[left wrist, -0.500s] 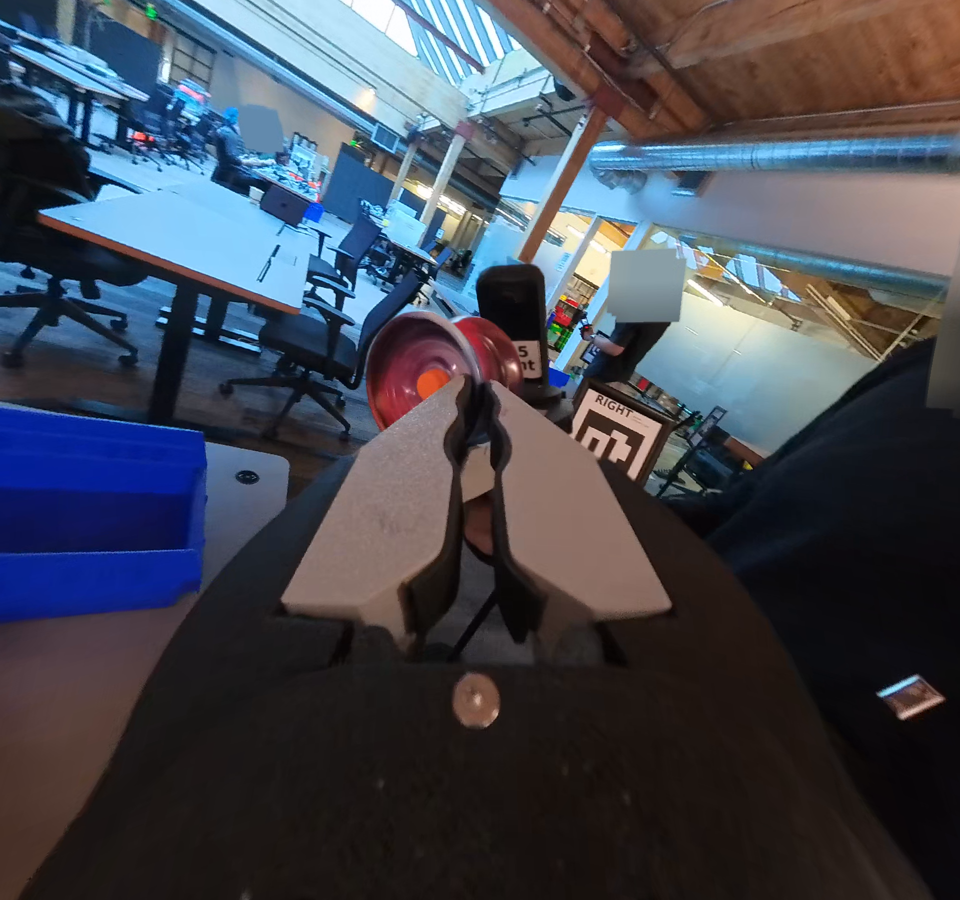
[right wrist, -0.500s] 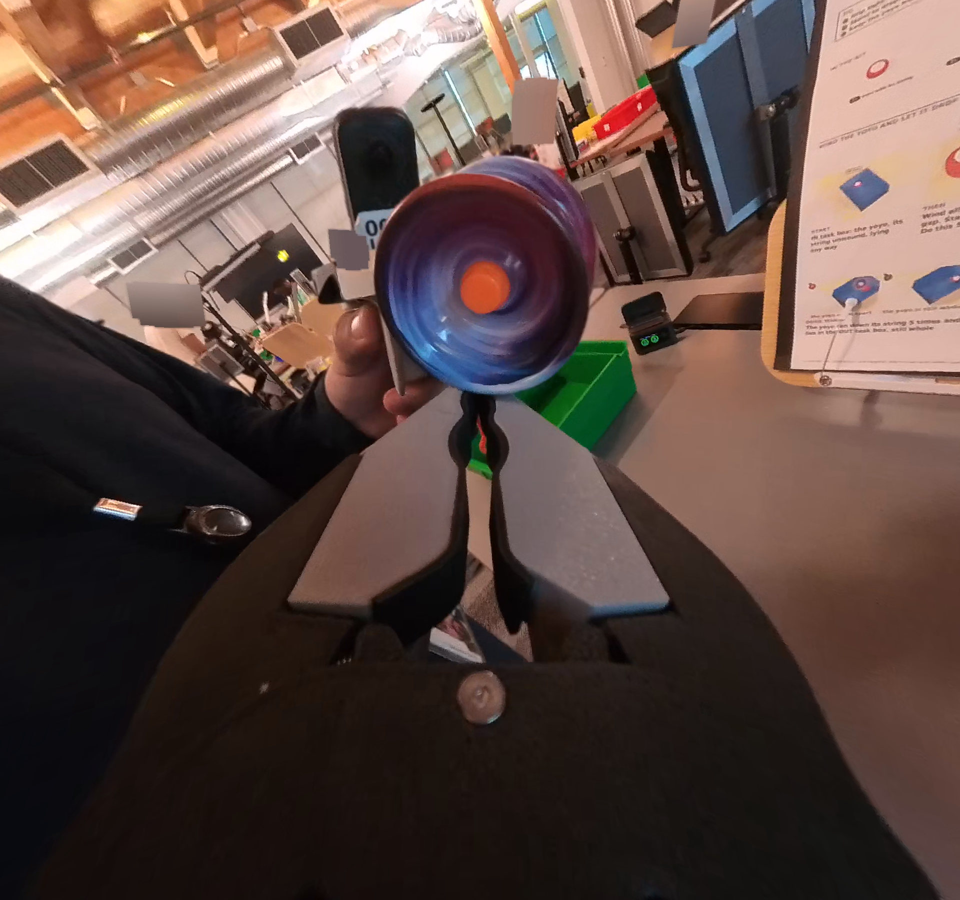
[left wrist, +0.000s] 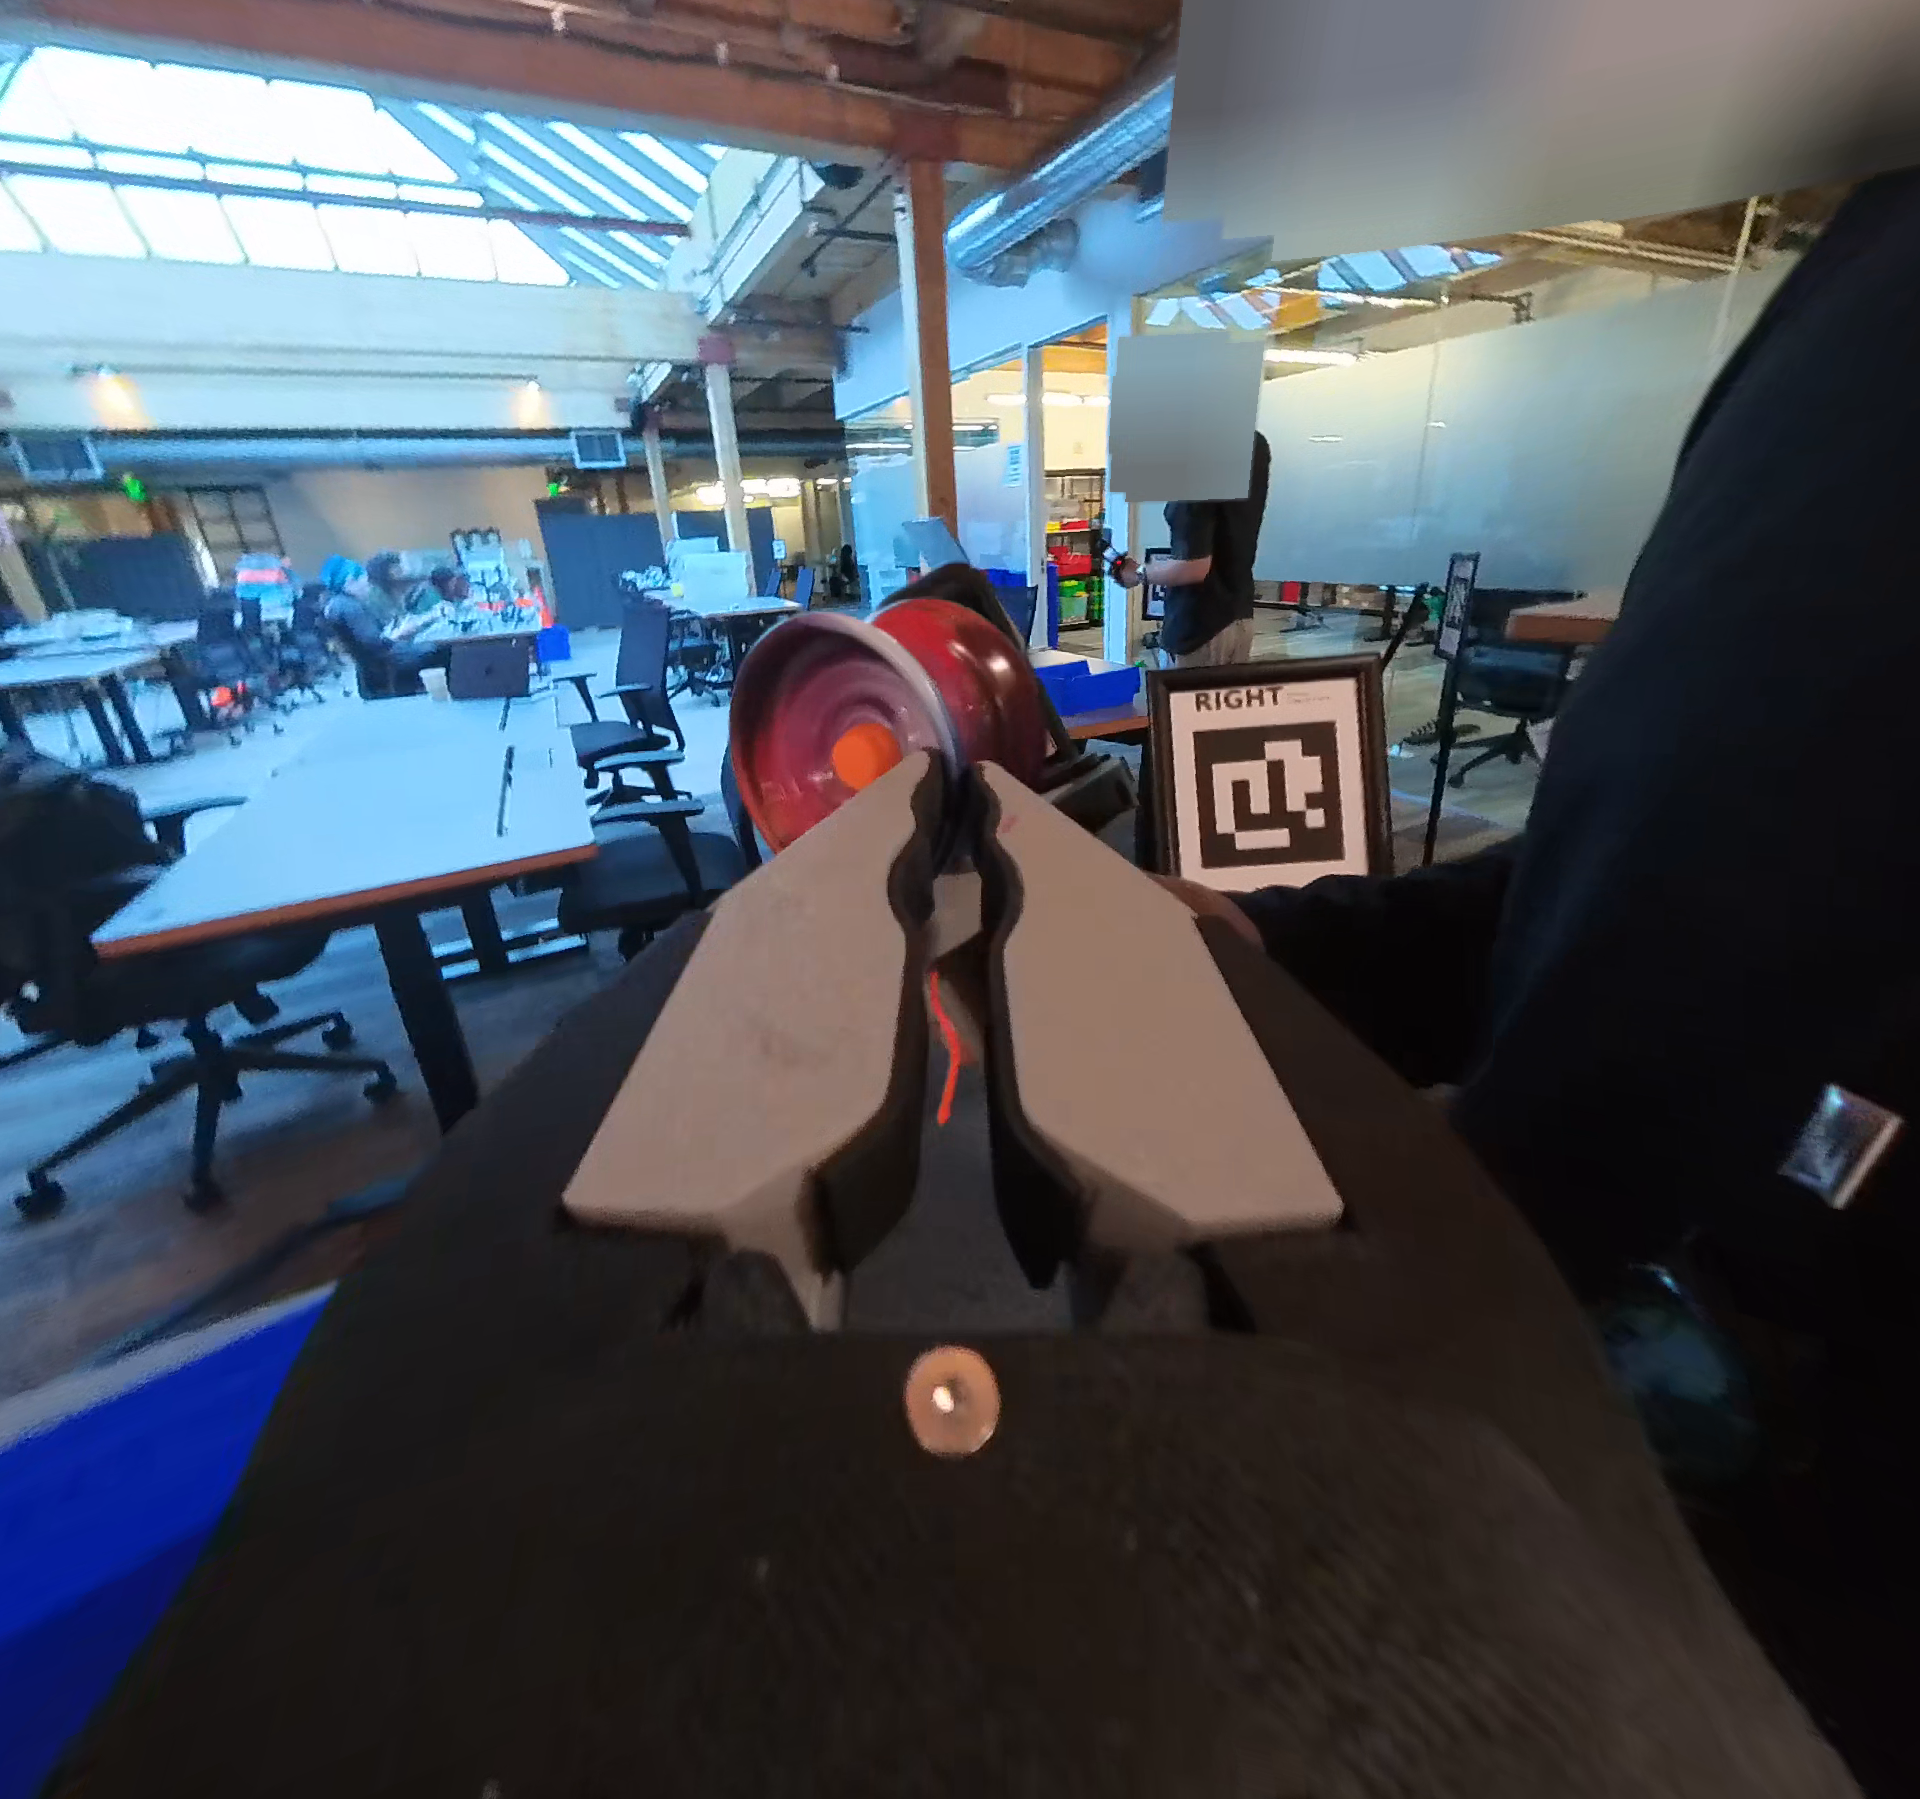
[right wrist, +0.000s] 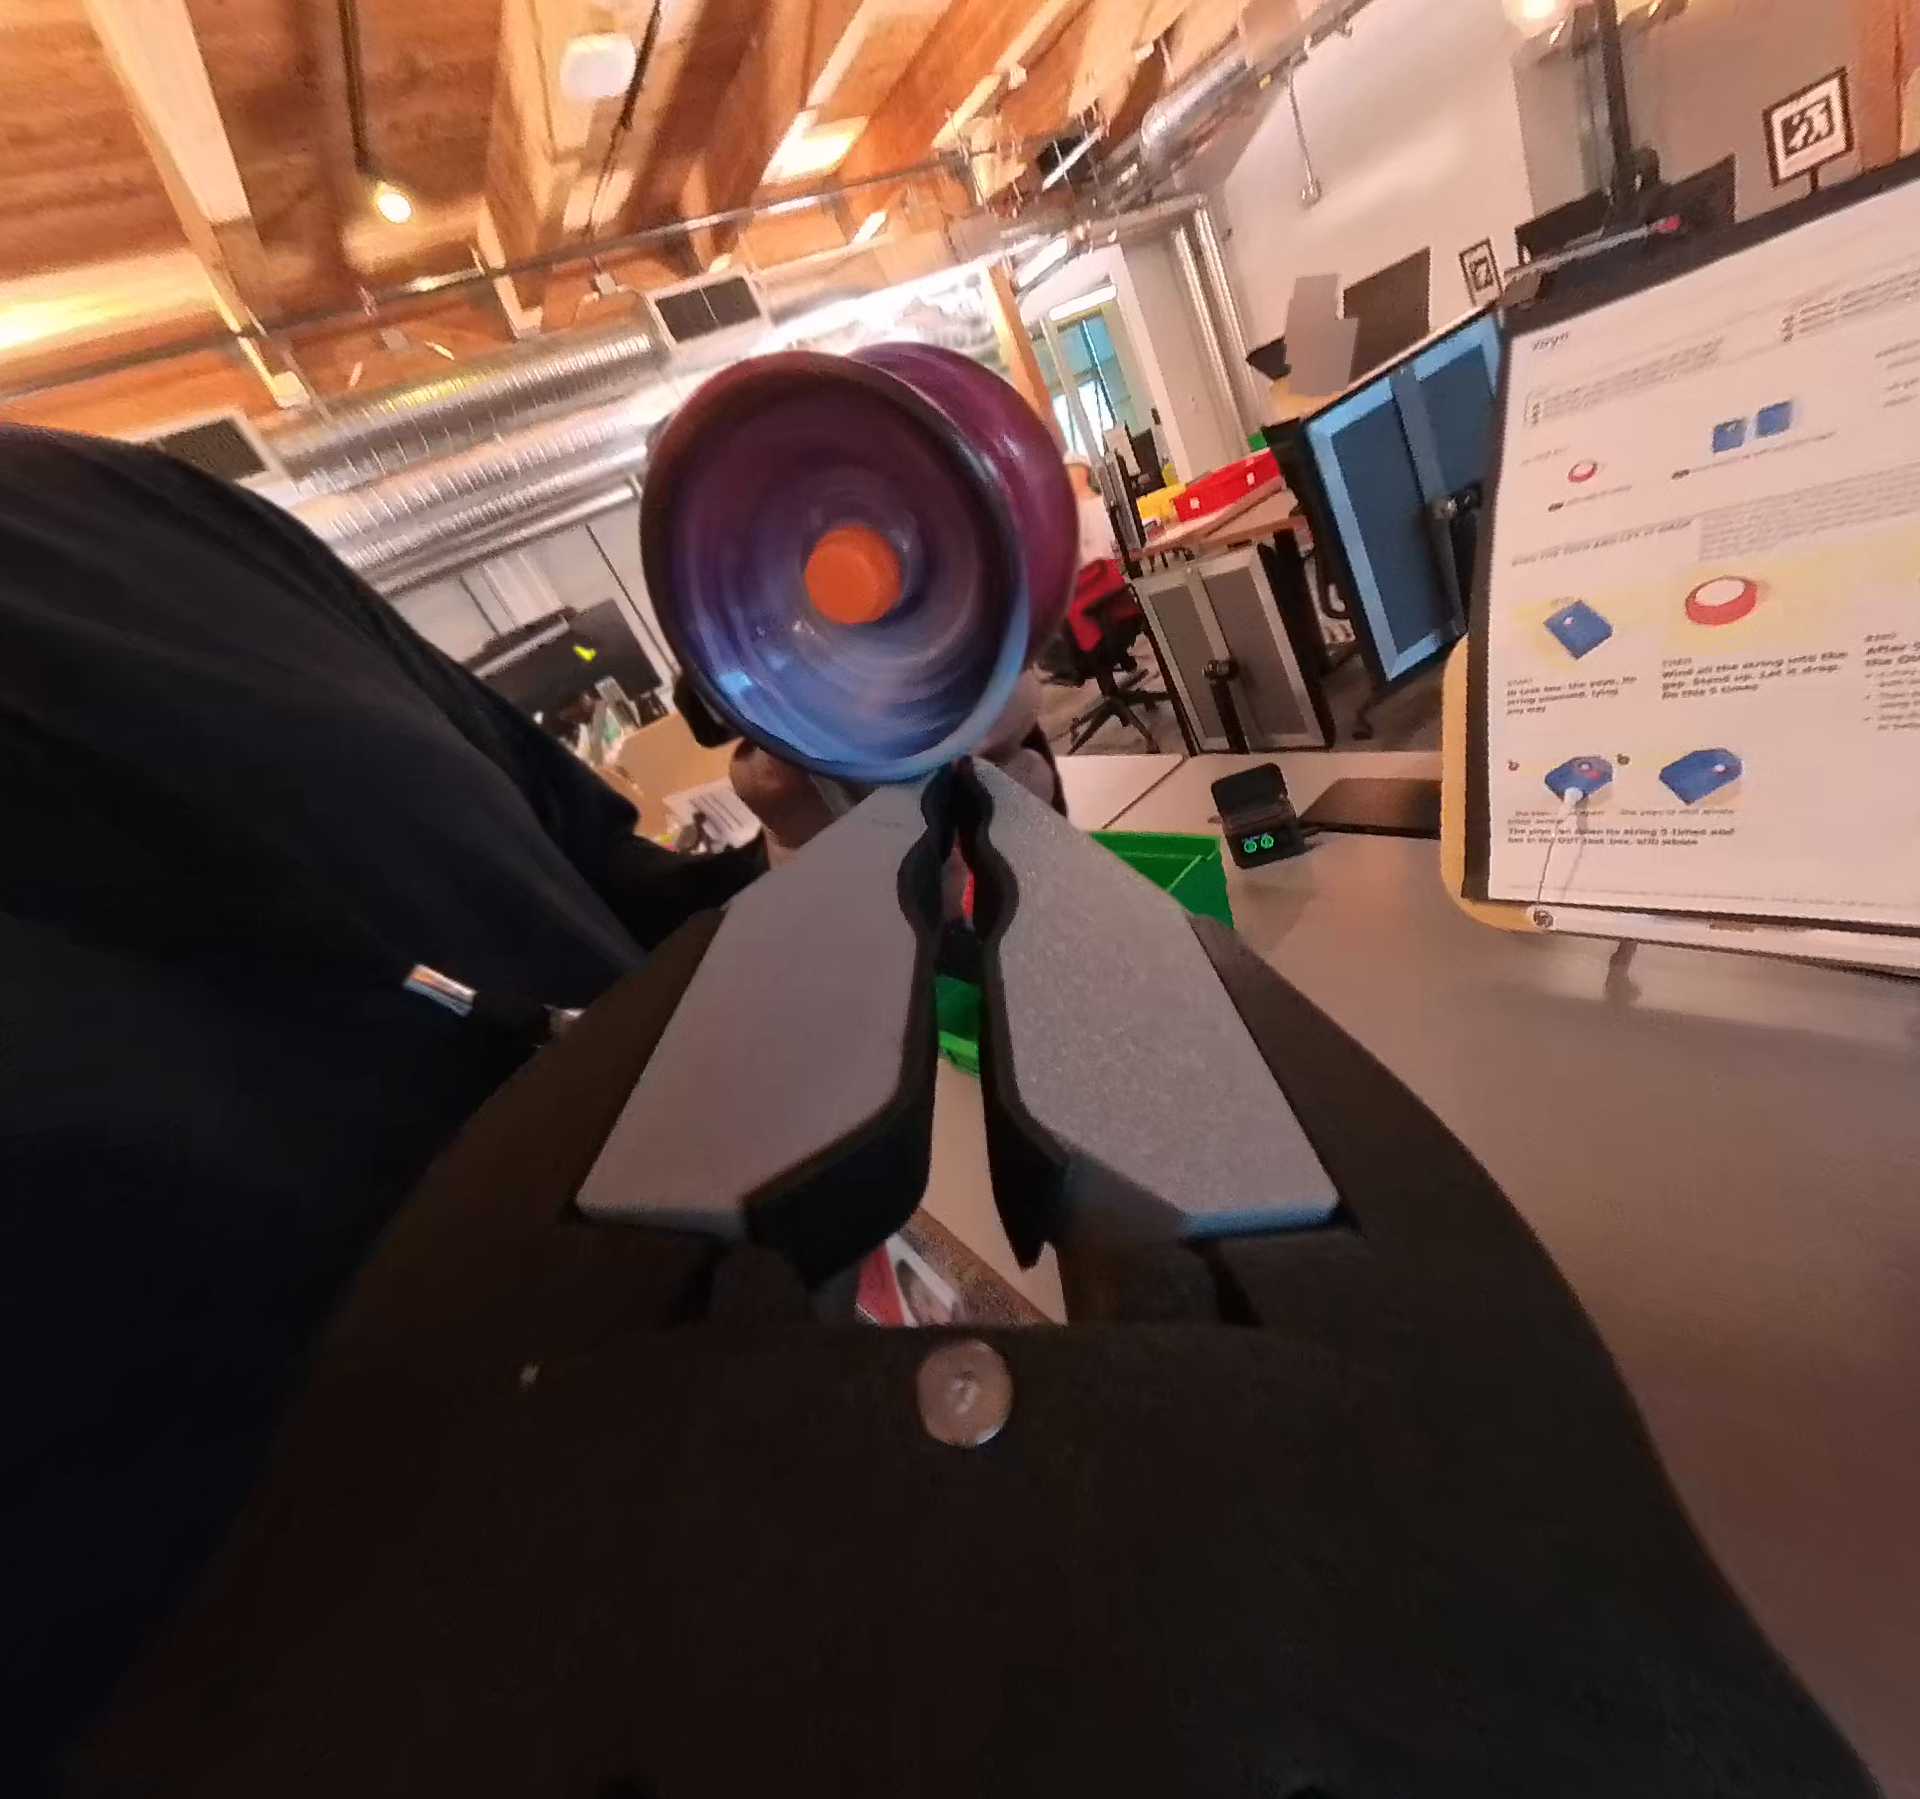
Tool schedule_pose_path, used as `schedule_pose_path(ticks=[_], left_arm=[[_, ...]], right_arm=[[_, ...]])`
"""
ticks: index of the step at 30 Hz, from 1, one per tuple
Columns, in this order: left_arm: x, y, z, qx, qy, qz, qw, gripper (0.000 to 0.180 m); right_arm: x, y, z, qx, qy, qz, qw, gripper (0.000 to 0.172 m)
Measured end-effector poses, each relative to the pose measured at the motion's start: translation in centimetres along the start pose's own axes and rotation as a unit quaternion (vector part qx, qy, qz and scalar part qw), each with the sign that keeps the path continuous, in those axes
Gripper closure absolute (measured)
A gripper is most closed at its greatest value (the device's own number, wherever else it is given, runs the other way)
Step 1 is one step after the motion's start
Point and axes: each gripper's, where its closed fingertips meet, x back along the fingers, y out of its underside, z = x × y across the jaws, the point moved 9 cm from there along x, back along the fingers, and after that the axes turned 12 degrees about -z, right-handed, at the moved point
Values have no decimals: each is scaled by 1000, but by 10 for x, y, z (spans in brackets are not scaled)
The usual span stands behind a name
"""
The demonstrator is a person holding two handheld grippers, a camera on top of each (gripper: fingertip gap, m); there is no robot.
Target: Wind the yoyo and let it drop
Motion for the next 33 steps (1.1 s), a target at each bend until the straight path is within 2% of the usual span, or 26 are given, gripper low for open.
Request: schedule_pose_path(ticks=[8,12,15,18,21,28,33], left_arm=[[-67,-28,1,-119,17,-22,993,180],[-91,-35,-2,-126,25,-24,991,180],[-98,-38,-3,-122,29,-17,992,180],[-91,-42,4,-121,32,-13,992,180],[-69,-42,16,-119,47,-5,992,180],[-7,-14,52,-47,125,4,991,180],[13,-16,71,-54,152,-1,987,180]], right_arm=[[66,-18,0,3,-30,56,998,172],[86,-27,3,20,-24,52,998,172],[92,-33,1,29,-16,40,999,172],[88,-35,-10,45,8,31,998,172],[70,-27,-31,55,49,30,997,172],[11,27,-85,6,128,54,990,172],[-2,39,-118,1,172,38,984,172]])
